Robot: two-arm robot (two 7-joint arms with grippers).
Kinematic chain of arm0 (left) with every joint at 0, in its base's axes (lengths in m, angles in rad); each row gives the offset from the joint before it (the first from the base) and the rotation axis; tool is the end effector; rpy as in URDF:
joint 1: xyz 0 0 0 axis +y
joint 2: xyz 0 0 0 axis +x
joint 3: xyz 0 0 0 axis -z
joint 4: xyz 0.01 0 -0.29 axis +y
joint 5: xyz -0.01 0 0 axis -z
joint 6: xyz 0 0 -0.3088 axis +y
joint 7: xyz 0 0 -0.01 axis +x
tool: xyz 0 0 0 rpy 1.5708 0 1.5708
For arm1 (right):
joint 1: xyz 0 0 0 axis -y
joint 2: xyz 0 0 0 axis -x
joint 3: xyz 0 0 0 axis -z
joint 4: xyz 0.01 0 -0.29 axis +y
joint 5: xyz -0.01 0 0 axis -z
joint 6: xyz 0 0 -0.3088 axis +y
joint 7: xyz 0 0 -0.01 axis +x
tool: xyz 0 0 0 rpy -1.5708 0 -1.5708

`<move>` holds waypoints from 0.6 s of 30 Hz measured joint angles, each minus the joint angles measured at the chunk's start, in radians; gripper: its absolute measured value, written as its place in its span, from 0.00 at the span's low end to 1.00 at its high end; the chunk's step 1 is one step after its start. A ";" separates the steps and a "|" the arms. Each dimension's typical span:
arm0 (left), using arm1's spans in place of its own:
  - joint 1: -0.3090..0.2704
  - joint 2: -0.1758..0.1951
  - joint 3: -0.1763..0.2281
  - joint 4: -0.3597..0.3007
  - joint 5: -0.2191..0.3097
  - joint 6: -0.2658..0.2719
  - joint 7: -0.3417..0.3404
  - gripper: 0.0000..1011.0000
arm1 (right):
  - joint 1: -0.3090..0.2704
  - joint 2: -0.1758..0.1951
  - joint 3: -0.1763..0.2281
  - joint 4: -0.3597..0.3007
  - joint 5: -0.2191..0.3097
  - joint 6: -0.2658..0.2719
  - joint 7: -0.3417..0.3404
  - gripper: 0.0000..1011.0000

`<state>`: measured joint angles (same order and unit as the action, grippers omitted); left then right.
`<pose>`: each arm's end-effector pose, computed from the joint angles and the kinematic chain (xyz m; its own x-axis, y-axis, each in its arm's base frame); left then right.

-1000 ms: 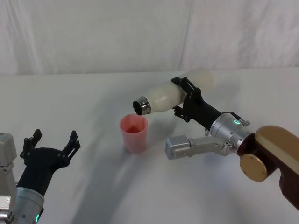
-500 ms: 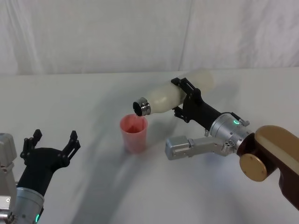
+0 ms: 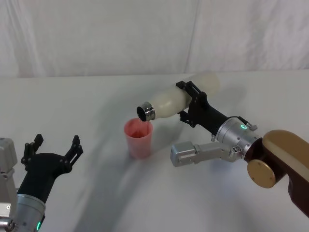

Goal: Grasp the thermos with one hand and pour water into the cup lid.

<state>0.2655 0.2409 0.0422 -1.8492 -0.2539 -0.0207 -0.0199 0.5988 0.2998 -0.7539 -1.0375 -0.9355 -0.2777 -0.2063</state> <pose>0.2529 0.0375 -0.2853 0.1245 0.9917 -0.0328 -0.9921 0.1240 -0.0175 0.4467 0.0490 -0.2953 0.0274 -0.0747 0.9968 0.7639 0.6447 0.0273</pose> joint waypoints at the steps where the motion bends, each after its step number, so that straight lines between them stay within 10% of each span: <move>1: 0.000 0.000 0.000 0.000 0.000 0.000 0.000 0.99 | 0.000 0.000 0.000 0.000 0.000 0.000 0.000 0.94; 18: 0.000 0.000 0.000 0.000 0.000 0.000 0.000 0.99 | -0.006 0.003 0.006 -0.005 0.011 0.001 0.002 0.94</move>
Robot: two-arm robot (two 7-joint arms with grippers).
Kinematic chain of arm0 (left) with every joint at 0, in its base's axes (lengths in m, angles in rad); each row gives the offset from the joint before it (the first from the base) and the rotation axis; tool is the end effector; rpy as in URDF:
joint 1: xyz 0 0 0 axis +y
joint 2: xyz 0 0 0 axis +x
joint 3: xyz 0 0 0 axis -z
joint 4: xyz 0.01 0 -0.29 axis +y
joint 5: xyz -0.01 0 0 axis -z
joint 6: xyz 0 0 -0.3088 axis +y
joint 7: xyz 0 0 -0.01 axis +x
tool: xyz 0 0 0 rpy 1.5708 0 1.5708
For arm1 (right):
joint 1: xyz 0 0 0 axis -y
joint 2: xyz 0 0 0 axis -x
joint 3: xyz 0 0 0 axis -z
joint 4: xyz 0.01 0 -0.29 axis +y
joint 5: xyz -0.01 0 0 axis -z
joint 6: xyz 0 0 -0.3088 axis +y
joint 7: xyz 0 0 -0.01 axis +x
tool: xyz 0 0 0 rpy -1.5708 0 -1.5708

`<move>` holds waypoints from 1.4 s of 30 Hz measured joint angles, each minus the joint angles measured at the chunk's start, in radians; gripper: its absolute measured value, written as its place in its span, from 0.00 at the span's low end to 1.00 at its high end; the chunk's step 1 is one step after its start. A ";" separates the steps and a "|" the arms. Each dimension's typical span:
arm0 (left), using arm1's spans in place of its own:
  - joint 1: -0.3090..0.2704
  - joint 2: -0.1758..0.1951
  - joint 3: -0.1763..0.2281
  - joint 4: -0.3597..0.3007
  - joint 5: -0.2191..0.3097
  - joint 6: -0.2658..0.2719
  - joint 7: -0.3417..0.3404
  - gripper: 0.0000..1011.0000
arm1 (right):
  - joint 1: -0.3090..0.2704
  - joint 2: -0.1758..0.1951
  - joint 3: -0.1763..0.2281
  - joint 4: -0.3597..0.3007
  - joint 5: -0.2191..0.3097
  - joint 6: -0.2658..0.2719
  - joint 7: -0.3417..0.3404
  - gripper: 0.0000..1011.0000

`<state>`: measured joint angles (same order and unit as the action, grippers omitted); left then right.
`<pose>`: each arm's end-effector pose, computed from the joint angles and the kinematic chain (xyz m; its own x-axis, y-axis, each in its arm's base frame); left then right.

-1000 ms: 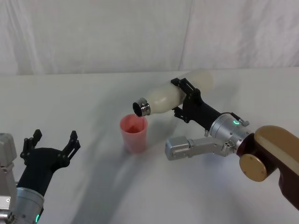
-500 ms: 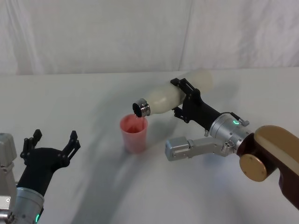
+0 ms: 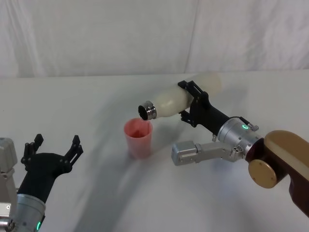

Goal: Grasp the thermos with one hand and pour water into the cup lid.

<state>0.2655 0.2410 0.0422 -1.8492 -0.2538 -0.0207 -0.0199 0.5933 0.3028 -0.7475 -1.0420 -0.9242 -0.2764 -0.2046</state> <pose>0.2529 0.0375 -0.2853 0.1246 0.9917 -0.0326 -0.9921 0.1240 -0.0175 0.4459 0.0471 -0.2956 0.0331 -0.0865 0.9957 0.7689 0.6386 0.0300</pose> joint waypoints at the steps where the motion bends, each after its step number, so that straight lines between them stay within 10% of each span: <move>1: 0.000 0.000 0.000 0.000 0.000 0.000 0.000 0.99 | -0.002 0.000 0.002 -0.001 0.004 0.000 0.003 0.94; 16: 0.000 0.000 0.000 0.000 0.000 0.000 0.000 0.99 | -0.044 -0.009 0.065 -0.044 0.143 -0.020 0.117 0.94; 29: 0.000 0.000 0.000 0.000 0.000 0.000 0.000 0.99 | -0.168 -0.025 0.252 -0.214 0.530 -0.024 0.339 0.94; 42: 0.000 0.000 0.000 0.000 0.000 0.000 0.000 0.99 | -0.278 -0.091 0.441 -0.312 0.876 0.103 0.453 0.94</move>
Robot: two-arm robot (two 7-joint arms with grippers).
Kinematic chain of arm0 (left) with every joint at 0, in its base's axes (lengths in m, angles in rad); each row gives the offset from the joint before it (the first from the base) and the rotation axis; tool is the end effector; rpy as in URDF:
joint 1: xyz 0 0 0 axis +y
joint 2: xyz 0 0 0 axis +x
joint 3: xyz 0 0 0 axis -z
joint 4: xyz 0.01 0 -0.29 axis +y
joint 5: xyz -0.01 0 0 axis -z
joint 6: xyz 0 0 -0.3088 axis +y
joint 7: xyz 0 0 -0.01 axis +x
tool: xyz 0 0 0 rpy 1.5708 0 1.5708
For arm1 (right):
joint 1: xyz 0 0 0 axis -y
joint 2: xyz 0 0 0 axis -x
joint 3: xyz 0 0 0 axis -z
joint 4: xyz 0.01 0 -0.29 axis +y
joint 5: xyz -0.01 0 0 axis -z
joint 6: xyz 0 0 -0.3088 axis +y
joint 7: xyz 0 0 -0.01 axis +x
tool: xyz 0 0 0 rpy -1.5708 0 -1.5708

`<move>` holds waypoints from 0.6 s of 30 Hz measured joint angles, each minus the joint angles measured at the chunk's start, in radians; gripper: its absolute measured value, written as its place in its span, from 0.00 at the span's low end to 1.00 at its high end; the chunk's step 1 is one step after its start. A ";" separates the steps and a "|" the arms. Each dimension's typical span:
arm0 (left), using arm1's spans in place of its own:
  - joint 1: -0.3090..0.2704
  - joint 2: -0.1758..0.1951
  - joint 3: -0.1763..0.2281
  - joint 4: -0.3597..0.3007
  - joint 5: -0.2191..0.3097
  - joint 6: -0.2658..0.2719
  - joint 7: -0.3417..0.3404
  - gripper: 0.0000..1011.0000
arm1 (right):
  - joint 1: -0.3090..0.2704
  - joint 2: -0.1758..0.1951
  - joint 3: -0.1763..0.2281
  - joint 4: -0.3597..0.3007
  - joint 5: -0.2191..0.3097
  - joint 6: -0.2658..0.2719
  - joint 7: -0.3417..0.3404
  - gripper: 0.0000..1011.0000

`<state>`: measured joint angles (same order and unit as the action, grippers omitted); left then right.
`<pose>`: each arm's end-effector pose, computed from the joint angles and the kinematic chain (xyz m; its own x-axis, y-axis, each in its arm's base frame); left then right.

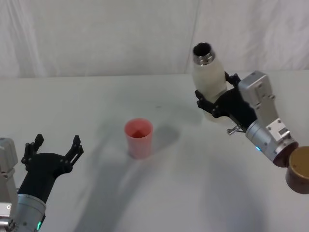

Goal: Grasp the thermos with one hand and pour water into the cup lid.

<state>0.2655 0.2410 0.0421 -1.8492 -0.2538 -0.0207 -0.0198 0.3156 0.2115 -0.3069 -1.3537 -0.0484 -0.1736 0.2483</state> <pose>0.2530 0.0376 -0.2852 0.1244 0.9917 -0.0326 -0.9921 0.1239 -0.0175 0.4070 0.0174 -0.2656 0.4435 -0.8176 0.3672 0.8535 0.5103 0.1054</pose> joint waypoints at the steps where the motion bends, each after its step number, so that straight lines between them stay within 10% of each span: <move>1: 0.000 0.000 0.000 0.000 0.000 0.000 0.000 0.99 | -0.005 -0.003 0.007 -0.004 0.015 0.006 0.004 0.94; 18: 0.000 0.000 0.000 0.000 0.000 0.000 0.000 0.99 | -0.093 -0.038 0.081 -0.090 0.231 0.138 0.036 0.94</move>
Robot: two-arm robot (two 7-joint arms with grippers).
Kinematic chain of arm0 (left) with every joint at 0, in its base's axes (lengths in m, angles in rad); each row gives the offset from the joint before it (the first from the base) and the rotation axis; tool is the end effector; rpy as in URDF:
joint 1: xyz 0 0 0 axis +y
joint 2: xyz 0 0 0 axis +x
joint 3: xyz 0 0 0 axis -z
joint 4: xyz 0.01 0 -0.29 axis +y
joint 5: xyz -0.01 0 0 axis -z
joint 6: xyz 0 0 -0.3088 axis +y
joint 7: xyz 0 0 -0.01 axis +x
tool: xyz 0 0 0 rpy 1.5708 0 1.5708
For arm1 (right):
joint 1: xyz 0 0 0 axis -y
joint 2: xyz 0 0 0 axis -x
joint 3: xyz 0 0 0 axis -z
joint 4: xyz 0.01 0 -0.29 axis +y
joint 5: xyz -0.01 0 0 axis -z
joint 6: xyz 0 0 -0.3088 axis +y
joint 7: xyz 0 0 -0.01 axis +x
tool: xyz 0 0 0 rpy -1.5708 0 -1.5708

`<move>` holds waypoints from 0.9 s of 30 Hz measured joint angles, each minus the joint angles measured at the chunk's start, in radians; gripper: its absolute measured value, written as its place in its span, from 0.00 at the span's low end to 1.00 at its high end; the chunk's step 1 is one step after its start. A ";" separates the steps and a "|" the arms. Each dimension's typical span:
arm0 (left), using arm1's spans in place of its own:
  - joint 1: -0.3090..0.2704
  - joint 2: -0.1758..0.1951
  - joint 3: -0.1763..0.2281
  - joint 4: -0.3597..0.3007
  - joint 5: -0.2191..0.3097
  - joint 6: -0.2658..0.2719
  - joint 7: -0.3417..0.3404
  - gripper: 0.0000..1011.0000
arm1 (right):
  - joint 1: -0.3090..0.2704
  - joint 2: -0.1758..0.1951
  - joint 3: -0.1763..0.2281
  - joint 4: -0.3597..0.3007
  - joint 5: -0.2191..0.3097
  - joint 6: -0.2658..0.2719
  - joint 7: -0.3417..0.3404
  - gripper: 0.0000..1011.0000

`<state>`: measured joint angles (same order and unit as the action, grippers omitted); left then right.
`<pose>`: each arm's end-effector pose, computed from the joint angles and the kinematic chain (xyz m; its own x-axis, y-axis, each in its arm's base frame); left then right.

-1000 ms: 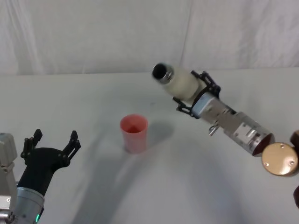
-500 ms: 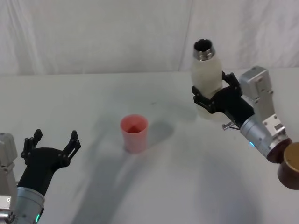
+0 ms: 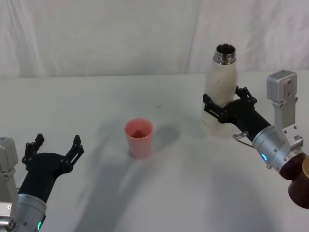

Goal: Grasp the thermos with one hand and pour water into the cup lid.

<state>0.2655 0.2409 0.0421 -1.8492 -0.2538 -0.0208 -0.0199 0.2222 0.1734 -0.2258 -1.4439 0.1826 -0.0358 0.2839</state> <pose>0.2529 0.0375 -0.2853 0.1244 0.9917 -0.0327 -0.9921 0.1239 -0.0176 0.3855 0.0130 -0.2690 0.4610 -0.8856 0.0565 0.8824 0.4642 0.0770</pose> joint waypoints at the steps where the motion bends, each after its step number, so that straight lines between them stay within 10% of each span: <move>1: 0.000 0.000 0.000 0.000 0.000 0.000 0.000 0.99 | -0.004 0.000 0.000 -0.001 0.009 0.004 0.000 0.94; 27: 0.000 0.000 0.000 0.000 0.000 0.000 0.000 0.99 | 0.065 -0.015 -0.022 0.138 0.022 -0.031 -0.016 0.94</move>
<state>0.2655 0.2409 0.0421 -1.8492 -0.2539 -0.0208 -0.0199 0.2869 0.1582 -0.2476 -1.3057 0.2050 -0.0670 0.2683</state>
